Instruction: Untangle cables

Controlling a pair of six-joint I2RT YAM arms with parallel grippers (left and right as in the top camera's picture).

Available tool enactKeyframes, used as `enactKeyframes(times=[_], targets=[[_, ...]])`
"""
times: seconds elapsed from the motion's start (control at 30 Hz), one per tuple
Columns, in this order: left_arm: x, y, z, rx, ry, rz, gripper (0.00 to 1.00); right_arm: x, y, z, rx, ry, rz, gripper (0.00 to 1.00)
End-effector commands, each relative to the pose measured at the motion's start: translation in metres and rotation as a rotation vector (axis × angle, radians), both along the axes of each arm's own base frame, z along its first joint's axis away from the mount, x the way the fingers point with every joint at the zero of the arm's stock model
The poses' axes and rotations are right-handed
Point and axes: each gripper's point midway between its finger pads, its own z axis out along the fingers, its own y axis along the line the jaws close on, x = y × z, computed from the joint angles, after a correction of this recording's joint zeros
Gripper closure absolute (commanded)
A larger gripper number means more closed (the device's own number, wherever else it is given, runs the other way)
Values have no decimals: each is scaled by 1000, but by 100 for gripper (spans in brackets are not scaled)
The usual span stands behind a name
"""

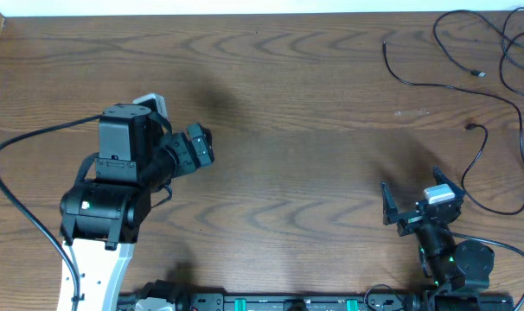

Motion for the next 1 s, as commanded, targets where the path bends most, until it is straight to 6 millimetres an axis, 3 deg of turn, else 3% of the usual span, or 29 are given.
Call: enactKeyframes(times=[0.0,0.23,0.3,0.53,0.97], targets=[[10,1,12,28,-72,-25,2,1,-3,-2,-8,-2,-17,1],[20,1,61,33,-287,-34,2,1,-3,-2,-8,-2,-17,1],[11,10,78,58,-348,5,2,1,-3,-2,-8,-2,-17,1],[-27,39,101,126,-426,119,2,1,-3,-2,-8,-2,-17,1],[-95,51,131,109,-581,149,2,1,-3,-2,-8,-2,-17,1]])
